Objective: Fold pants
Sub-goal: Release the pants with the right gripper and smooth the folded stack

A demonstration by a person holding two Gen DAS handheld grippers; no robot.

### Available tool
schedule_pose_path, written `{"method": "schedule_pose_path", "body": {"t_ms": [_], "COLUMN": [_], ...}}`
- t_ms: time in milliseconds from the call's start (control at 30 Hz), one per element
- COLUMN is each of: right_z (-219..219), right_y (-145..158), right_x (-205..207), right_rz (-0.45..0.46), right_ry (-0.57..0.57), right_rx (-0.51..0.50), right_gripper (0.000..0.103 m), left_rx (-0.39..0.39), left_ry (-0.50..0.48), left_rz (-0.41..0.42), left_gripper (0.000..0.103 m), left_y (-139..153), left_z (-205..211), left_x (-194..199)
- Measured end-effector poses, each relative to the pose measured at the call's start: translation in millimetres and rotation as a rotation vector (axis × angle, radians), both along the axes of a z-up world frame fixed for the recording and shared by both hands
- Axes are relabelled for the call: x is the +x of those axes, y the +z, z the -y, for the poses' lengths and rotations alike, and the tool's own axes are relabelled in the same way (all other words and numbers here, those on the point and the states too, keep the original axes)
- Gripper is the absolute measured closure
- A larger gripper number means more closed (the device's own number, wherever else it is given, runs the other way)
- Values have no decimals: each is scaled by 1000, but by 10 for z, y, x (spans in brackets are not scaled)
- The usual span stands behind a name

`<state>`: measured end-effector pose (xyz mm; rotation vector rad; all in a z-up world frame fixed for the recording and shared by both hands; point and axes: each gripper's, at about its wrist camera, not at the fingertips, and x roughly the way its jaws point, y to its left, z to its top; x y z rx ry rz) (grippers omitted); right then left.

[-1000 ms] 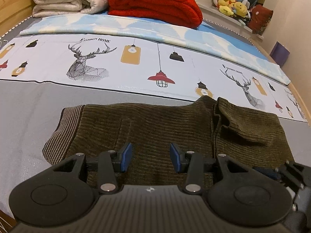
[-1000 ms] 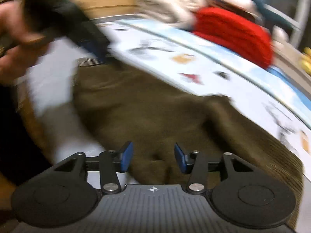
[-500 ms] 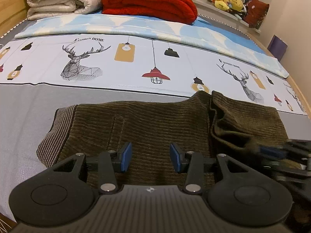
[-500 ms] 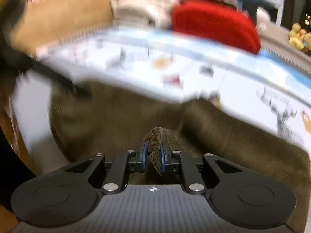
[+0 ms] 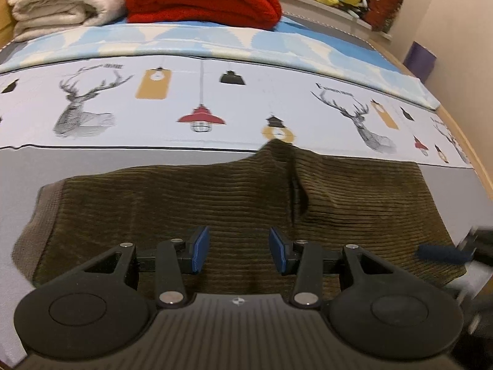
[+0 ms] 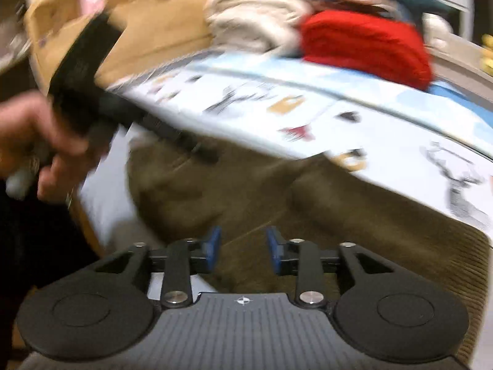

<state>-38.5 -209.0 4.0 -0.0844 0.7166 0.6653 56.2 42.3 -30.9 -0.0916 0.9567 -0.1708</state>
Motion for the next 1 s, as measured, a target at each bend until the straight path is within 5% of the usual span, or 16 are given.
{"method": "schedule_pose_path", "body": {"t_ms": [167, 333, 400, 800, 1000], "right_z": [618, 1129, 1253, 1241, 1236], "right_y": [-23, -502, -660, -692, -723], "right_x": [103, 210, 206, 128, 166], "right_rz": [-42, -243, -317, -269, -266], "right_ry": [-251, -460, -467, -439, -442], "right_rx": [-63, -378, -388, -391, -394], "right_gripper": [66, 64, 59, 58, 58], "left_rx": [7, 15, 14, -16, 156], "left_ry": [-60, -130, -138, -224, -294], "left_rz": [-7, 8, 12, 11, 35], "left_gripper": [55, 55, 55, 55, 57], "left_y": [-57, -91, -106, -208, -442], "left_z": [354, 702, 782, 1193, 1391], "left_x": [75, 140, 174, 334, 470]}}
